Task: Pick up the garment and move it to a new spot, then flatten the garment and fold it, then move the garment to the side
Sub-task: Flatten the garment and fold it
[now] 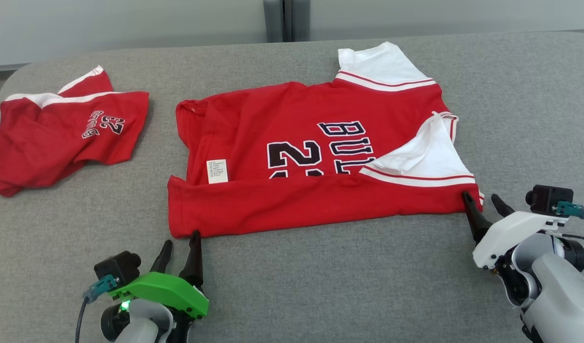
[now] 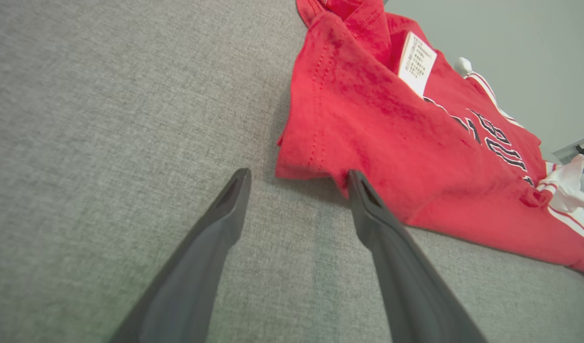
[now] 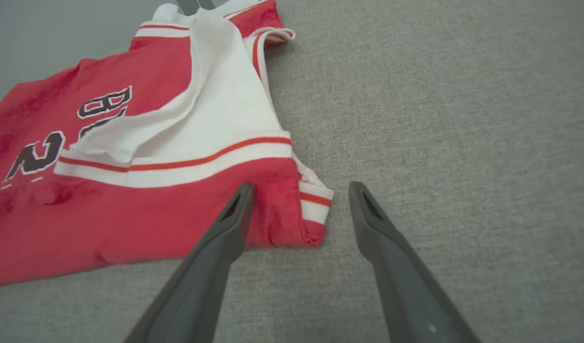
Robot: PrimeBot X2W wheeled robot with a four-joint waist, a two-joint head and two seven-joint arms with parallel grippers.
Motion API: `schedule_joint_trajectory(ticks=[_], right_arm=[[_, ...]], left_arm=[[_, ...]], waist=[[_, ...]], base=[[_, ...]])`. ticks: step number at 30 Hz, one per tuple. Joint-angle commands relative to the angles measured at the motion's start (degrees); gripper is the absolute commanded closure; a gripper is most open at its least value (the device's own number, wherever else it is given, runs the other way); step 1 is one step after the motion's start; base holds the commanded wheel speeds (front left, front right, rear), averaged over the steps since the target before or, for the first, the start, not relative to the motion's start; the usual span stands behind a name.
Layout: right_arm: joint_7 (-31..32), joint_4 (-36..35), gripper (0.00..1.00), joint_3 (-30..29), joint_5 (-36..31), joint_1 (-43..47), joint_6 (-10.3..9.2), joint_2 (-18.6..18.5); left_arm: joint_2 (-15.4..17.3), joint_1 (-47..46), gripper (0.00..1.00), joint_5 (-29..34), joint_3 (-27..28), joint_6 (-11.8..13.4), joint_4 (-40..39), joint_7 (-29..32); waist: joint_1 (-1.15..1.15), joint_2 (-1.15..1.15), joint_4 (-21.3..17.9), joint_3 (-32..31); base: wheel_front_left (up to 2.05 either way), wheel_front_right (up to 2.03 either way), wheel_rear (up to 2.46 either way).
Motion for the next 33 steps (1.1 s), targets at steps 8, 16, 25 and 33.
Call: schedule_joint_trajectory(ticks=[8,16,25,33], right_arm=[[-1.3,6.4,0.00,1.5,1.3,-3.1,0.00,2.4],[-1.2,10.6,1.00,3.7,3.6,-5.1,0.01,4.4],[-6.4,8.4,1.00,5.2,6.7,-3.1,-0.03,2.8],[-8.5,0.2,1.00,5.3,8.9,5.2,-0.05,-0.4]], left_arm=[[-1.4,-4.8,0.00,0.8,1.5,-1.7,4.2,-0.8],[-2.4,-7.8,1.00,1.7,0.3,-3.6,10.0,-0.6],[-2.2,-5.8,1.00,2.0,2.8,-5.2,9.6,-0.9],[-0.9,2.9,1.00,3.8,6.4,-4.6,1.2,-0.9]], waist=[[0.00,0.00,0.3,1.1],[0.00,0.00,0.3,2.0],[0.00,0.00,0.4,-0.8],[0.00,0.00,0.4,-4.2]], base=[[0.00,0.00,0.00],[0.00,0.00,0.00],[0.00,0.00,0.00],[0.00,0.00,0.00]])
